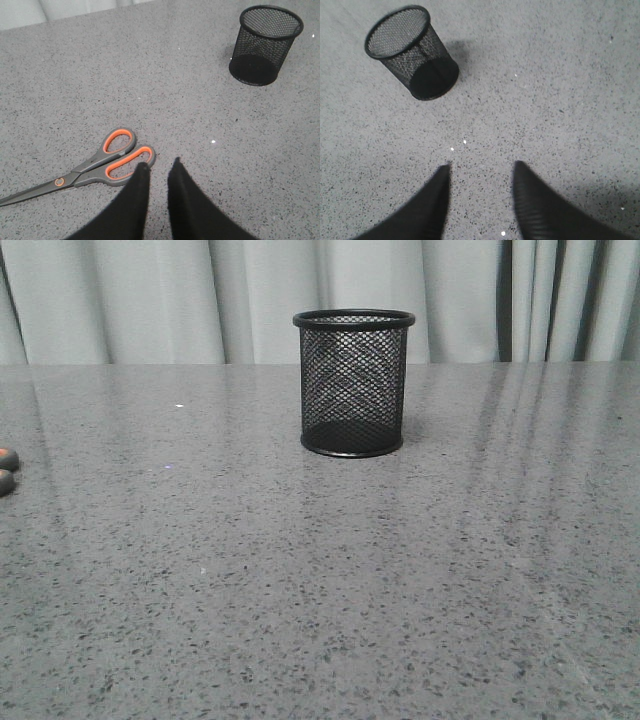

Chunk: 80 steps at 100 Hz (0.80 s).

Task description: Put scissors into bucket

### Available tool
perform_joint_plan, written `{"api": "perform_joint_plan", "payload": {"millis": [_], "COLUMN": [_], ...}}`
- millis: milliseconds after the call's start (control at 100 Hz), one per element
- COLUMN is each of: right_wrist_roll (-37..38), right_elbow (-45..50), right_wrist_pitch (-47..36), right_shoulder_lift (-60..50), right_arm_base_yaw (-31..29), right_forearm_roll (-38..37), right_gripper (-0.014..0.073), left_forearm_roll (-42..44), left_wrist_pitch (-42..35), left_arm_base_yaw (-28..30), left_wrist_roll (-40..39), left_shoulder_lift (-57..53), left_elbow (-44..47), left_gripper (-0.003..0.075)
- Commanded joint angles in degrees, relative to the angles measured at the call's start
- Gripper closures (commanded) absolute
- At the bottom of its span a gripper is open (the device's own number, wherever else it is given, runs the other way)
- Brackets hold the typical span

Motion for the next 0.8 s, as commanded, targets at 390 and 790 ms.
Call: {"api": "perform_joint_plan", "payload": {"millis": [390,790], "right_wrist_roll": [-1.4,-1.5], "right_elbow": [-2.0,-2.0], "right_wrist_pitch": [-5.9,-7.9], "right_shoulder_lift": [2.5,2.5], "right_arm_base_yaw": [-0.1,-0.1], "right_forearm_roll": [1.2,1.2], "right_gripper": [0.0158,0.0158], "left_forearm_roll": [1.4,16.3], "left_wrist_pitch": [3.1,14.9], "left_arm_base_yaw": [0.2,-0.2], "left_wrist_roll": [3.2,33.6], "left_shoulder_lift": [16.8,39.8], "left_elbow": [-6.1,-17.6], "left_gripper": [0.0378,0.0378]}}
